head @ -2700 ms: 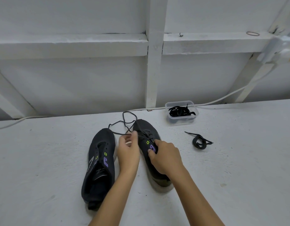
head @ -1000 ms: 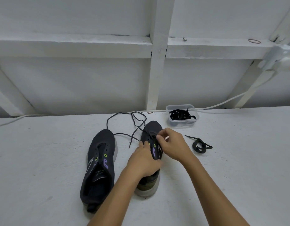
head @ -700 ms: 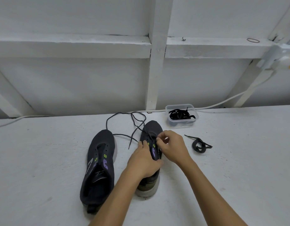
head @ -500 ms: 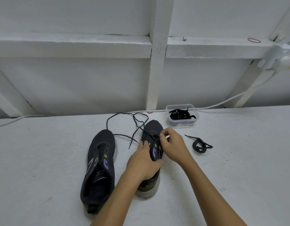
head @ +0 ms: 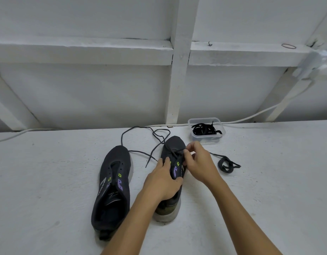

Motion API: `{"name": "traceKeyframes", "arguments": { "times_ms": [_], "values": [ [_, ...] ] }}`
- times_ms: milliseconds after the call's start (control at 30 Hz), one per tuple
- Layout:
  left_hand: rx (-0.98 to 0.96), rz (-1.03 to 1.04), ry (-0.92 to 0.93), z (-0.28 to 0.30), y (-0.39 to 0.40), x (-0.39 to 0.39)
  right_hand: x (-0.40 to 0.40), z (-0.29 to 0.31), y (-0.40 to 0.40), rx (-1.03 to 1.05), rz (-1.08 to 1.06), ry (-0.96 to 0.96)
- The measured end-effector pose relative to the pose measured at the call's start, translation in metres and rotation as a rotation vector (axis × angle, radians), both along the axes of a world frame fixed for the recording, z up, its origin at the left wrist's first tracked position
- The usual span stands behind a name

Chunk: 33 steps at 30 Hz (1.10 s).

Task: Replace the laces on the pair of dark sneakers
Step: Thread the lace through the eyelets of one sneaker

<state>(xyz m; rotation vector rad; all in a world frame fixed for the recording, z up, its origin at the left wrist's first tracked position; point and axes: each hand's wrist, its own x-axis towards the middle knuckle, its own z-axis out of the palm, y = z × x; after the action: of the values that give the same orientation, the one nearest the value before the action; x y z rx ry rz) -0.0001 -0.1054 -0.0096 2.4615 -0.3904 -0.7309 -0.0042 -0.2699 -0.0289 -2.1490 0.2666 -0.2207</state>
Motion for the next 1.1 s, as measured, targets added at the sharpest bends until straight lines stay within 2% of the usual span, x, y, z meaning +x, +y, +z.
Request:
{"name": "traceKeyframes", "arguments": {
  "times_ms": [200, 267, 367, 533, 700, 867, 900, 1000, 1033, 1100],
  "values": [
    [0.017, -0.003, 0.017, -0.001, 0.000, 0.001, -0.004, -0.005, 0.000, 0.117, -0.068, 0.085],
    [0.024, -0.002, 0.014, -0.001, 0.000, 0.002, -0.007, -0.010, 0.000, 0.065, -0.036, 0.126],
    [0.029, -0.002, 0.020, -0.001, -0.001, 0.002, -0.008, -0.009, 0.002, -0.068, 0.006, 0.073],
    [0.026, -0.009, 0.024, 0.000, 0.000, 0.001, -0.002, 0.009, -0.003, 0.085, -0.194, -0.070],
    [0.038, -0.006, 0.032, 0.001, -0.001, 0.002, -0.007, -0.006, 0.005, 0.133, -0.107, 0.128],
    [0.029, 0.009, 0.040, 0.001, 0.000, 0.002, -0.007, -0.012, 0.009, -0.034, -0.041, 0.027],
    [0.026, 0.014, 0.040, 0.000, 0.000, 0.002, -0.006, -0.010, 0.009, -0.015, -0.071, -0.007],
    [0.016, 0.023, 0.043, 0.000, -0.001, 0.000, -0.004, 0.005, 0.002, 0.255, -0.305, -0.124],
    [0.018, 0.021, 0.040, 0.000, -0.001, 0.000, -0.005, 0.009, -0.001, 0.317, -0.337, -0.129],
    [0.027, 0.019, 0.036, 0.000, -0.001, 0.001, -0.007, 0.009, -0.005, 0.352, -0.266, -0.018]
  ]
}}
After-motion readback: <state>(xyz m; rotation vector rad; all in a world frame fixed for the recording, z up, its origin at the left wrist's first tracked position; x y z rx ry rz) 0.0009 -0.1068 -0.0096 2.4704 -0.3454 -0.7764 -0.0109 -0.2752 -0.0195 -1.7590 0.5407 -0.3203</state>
